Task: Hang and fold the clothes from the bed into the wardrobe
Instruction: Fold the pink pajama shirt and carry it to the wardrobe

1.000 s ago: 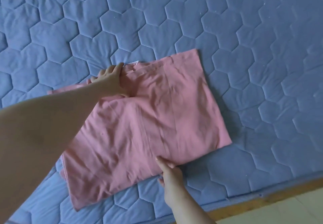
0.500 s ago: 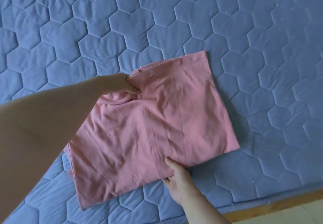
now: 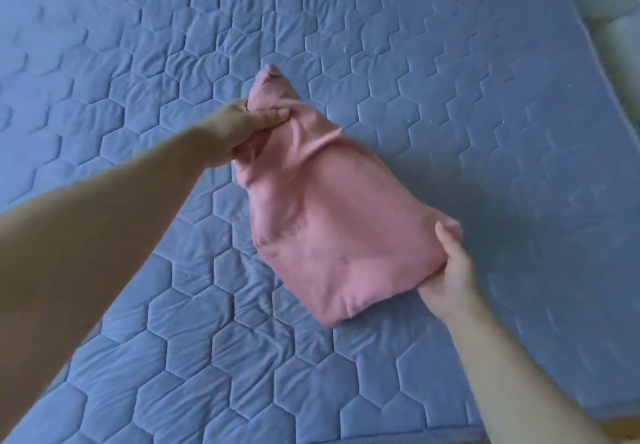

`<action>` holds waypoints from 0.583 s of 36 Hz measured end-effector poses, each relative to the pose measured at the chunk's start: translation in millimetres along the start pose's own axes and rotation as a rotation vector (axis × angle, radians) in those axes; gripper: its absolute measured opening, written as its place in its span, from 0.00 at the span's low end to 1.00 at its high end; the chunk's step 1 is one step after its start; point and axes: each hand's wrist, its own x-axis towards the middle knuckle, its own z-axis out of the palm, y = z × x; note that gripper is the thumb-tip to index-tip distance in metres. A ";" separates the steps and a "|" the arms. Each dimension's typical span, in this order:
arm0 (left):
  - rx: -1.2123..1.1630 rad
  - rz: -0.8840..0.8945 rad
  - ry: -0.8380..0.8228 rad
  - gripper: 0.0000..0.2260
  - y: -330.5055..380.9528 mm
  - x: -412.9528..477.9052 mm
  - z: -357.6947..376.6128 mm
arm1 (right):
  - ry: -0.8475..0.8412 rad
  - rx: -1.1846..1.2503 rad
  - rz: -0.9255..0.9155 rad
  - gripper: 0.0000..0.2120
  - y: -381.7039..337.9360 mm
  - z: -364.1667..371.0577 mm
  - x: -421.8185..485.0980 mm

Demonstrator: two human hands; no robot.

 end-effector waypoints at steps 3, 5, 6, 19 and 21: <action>-0.158 0.198 0.009 0.02 21.1 -24.2 -6.3 | -0.089 -0.059 -0.132 0.21 -38.1 18.2 -3.1; -0.224 0.305 0.009 0.04 28.7 -42.2 -11.0 | -0.144 -0.074 -0.208 0.18 -55.0 27.8 -4.9; -0.246 0.350 0.009 0.05 30.2 -51.3 -12.9 | -0.164 -0.072 -0.247 0.14 -60.5 31.3 -6.2; 0.162 -0.248 0.072 0.27 -170.1 -129.8 -27.6 | 0.094 -0.843 0.020 0.04 54.7 -70.1 6.1; 0.292 -0.383 0.084 0.12 -207.8 -139.4 -24.6 | 0.059 -0.917 0.144 0.02 78.6 -87.2 1.8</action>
